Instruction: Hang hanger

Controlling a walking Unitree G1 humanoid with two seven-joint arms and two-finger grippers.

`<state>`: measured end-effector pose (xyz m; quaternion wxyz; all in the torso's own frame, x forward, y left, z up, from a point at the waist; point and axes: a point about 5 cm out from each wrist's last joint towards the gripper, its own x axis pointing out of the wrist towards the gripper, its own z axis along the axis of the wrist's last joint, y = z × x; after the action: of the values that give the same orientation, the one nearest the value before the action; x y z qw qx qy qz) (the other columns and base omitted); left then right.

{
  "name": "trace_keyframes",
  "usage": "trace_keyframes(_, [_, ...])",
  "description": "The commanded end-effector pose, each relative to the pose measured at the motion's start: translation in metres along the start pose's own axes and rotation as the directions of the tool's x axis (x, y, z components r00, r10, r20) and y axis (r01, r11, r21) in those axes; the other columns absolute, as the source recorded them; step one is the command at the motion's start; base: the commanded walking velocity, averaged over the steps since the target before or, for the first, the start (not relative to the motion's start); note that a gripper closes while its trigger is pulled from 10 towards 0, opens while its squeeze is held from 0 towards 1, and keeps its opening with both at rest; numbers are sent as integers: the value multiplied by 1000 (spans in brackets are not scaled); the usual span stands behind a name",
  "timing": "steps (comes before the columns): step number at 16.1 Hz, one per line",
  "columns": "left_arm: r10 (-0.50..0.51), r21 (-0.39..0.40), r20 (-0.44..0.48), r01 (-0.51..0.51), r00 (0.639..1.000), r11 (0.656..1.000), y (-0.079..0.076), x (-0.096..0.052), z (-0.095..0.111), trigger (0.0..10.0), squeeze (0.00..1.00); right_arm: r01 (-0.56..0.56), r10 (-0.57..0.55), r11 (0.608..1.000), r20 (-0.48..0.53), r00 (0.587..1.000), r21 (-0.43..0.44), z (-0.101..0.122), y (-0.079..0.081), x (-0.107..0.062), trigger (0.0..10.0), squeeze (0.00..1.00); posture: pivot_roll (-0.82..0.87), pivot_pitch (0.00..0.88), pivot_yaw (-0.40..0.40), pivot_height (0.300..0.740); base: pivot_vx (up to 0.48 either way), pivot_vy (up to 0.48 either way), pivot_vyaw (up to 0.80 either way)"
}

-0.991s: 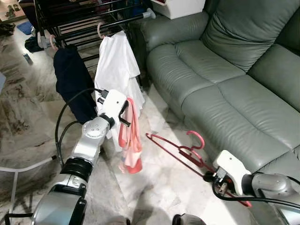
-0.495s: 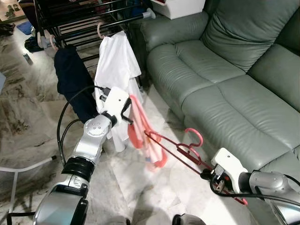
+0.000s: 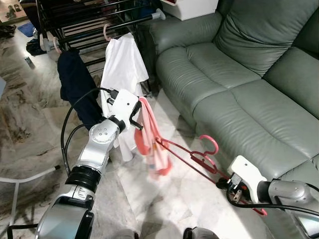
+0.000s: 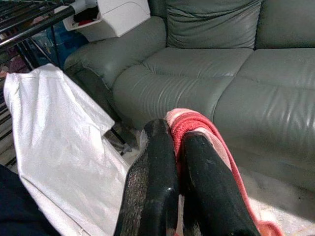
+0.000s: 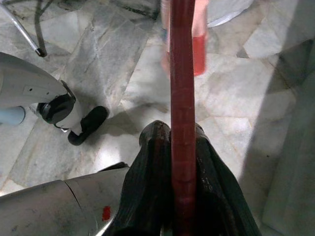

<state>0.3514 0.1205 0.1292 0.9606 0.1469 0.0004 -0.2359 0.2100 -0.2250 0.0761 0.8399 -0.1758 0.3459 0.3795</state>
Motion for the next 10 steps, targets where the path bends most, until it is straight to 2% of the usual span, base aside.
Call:
trace_keyframes(1, [7, 13, -17, -7, 1000, 1000, 4, -2, -3, 10000, 0, 11, -10, 1000, 30, 999, -23, 8, -4, -5, 10000, 0, -87, 57, 75, 740, 0, 0, 0])
trace_keyframes(7, [0, 16, -9, 0, 1000, 1000, 3, -3, 0, 10000, 0, 17, -17, 1000, 29, 999, -17, 6, -6, -1, 10000, 0, -82, 62, 75, 740, 0, 0, 0])
trace_keyframes(10, [-12, 14, 20, 12, 1000, 1000, -2, -1, 9, 10000, 0, 4, -3, 1000, 45, 999, -14, 11, -4, 8, 10000, 0, -76, 63, 71, 740, 0, 0, 0])
